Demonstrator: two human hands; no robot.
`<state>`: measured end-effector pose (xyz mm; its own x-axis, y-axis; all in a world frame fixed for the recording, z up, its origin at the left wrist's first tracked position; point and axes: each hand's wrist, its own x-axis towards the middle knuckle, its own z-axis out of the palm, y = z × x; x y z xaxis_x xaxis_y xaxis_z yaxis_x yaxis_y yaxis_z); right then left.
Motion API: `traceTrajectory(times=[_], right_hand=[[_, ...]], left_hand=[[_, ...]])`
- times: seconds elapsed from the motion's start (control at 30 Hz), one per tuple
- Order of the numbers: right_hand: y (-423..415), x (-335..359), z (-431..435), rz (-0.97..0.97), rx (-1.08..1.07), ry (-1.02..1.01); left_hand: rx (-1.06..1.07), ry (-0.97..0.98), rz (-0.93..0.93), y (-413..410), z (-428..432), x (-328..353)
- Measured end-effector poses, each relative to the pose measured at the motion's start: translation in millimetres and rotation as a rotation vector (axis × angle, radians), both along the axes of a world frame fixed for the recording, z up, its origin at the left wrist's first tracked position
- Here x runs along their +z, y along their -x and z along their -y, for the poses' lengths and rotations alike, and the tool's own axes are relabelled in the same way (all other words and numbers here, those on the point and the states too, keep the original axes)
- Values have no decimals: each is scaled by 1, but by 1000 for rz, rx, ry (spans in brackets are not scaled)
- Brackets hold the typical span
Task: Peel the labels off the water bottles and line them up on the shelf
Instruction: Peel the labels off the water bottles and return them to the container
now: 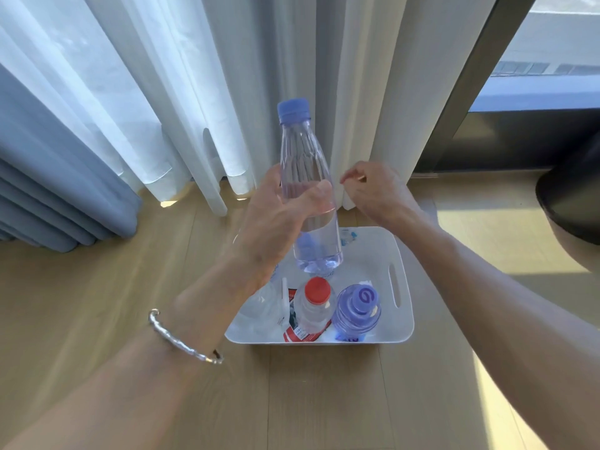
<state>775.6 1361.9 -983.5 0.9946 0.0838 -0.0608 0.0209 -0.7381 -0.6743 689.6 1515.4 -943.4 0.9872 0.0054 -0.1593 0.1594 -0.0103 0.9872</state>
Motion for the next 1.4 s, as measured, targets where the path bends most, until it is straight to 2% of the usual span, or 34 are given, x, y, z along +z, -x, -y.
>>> traceTrajectory(times=[0.1, 0.13, 0.2, 0.27, 0.37, 0.5, 0.63, 0.73, 1.0, 1.4], right_hand=[[7, 24, -12, -54, 146, -452], [9, 32, -15, -81, 215, -546], [15, 45, -20, -97, 336, -605], [17, 51, -24, -63, 385, -575], [19, 50, -24, -4, 289, -508], [23, 36, -10, 62, 150, -169], [21, 19, 14, -31, 83, 21], [19, -4, 27, -144, 90, 101], [28, -53, 45, -293, 106, 98], [21, -65, 53, -259, 91, 102]], left_hand=[[21, 13, 25, 1, -1, -1], [26, -22, 48, 1, -1, -1], [22, -106, 117, 2, -2, 2], [3, -170, 183, 2, -2, 3], [-63, -307, 171, -1, -1, 1], [-162, -414, 53, -3, 8, -9], [-153, -579, -83, -3, 7, -22], [-163, -635, -112, -4, 5, -27], [-149, -656, -135, -4, 2, -30], [-136, -668, -142, -2, -5, -33]])
